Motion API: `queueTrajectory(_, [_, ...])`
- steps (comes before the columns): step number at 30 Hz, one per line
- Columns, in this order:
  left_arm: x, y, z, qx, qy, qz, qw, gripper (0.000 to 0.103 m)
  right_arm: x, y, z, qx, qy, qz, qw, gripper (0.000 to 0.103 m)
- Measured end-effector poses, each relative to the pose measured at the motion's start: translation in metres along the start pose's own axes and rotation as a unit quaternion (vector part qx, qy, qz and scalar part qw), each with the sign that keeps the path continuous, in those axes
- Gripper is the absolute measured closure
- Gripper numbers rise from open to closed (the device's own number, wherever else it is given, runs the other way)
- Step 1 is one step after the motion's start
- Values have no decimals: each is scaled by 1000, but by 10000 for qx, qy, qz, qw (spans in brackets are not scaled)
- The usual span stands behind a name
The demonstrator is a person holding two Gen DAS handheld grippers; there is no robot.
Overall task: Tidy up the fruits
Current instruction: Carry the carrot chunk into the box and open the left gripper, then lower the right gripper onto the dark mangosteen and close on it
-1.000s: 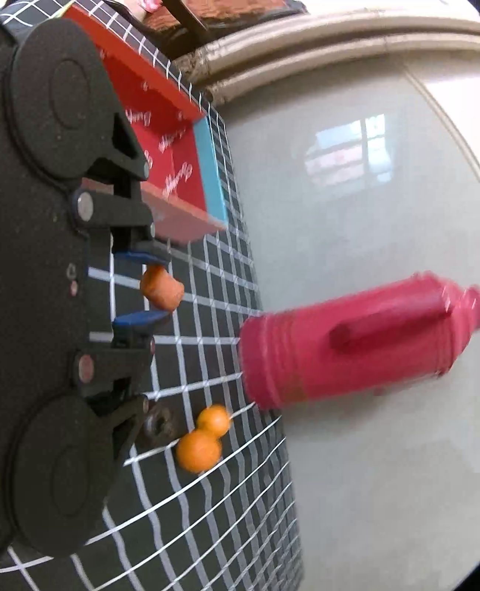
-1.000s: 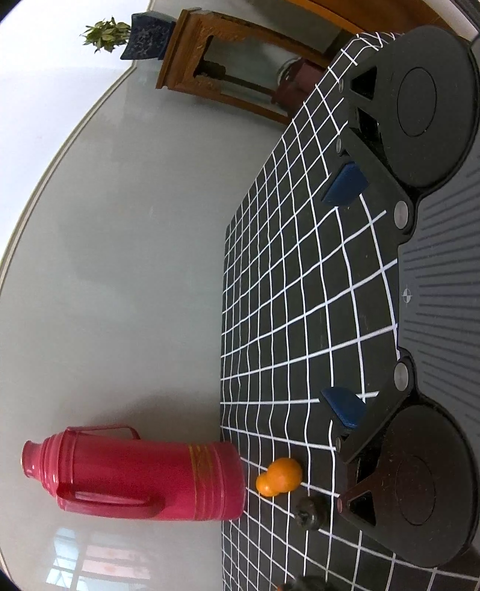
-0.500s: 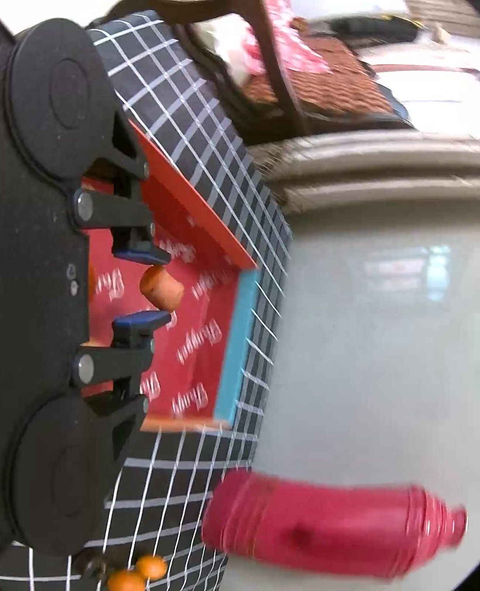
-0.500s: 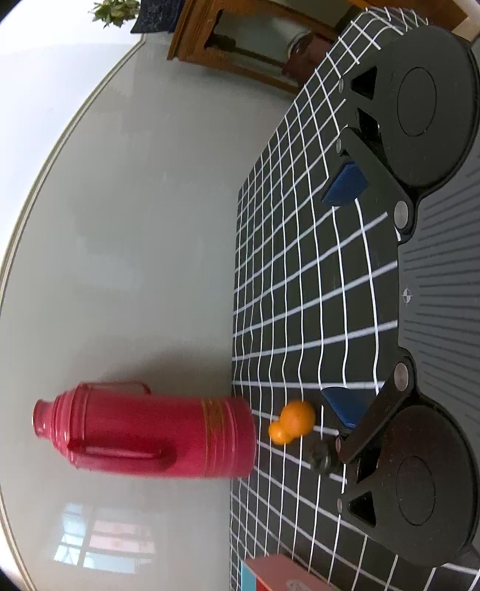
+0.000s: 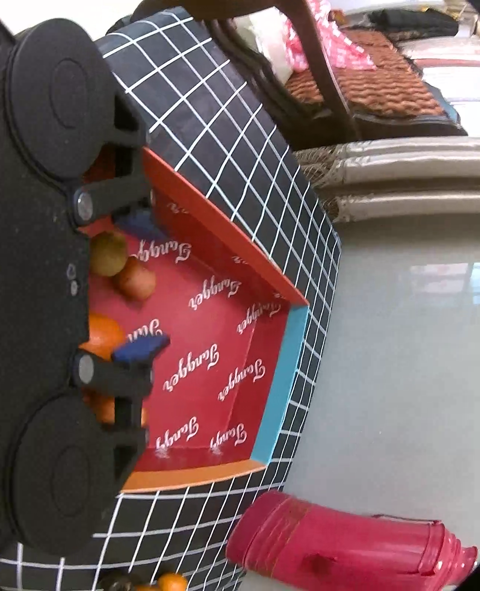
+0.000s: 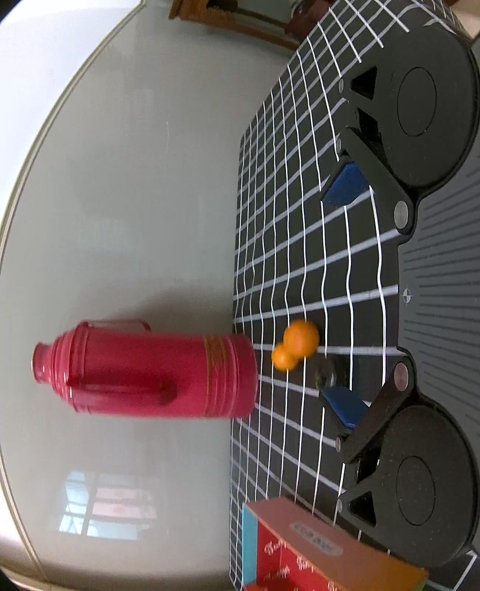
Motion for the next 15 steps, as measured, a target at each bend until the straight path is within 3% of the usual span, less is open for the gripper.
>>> queueTrajectory(5, [12,-1,21,-286,237,-115,9992,29,23,2,-2,91,-255,11,9996,0])
queueTrajectory(15, [23,4,39,-442,753,-311,9957,29,54,18,-27,574,-560,-7,9968,0])
Point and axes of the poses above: each gripper's, at about its wrist camera, not at the fingertips, and z roughly against the way its jaws point, x to its left, y to its underside, the point moved 8 cm from there along -z, roughly the way its jaws point, and after that the axes turned 8 degrees about -z, right-handed, at the moved point
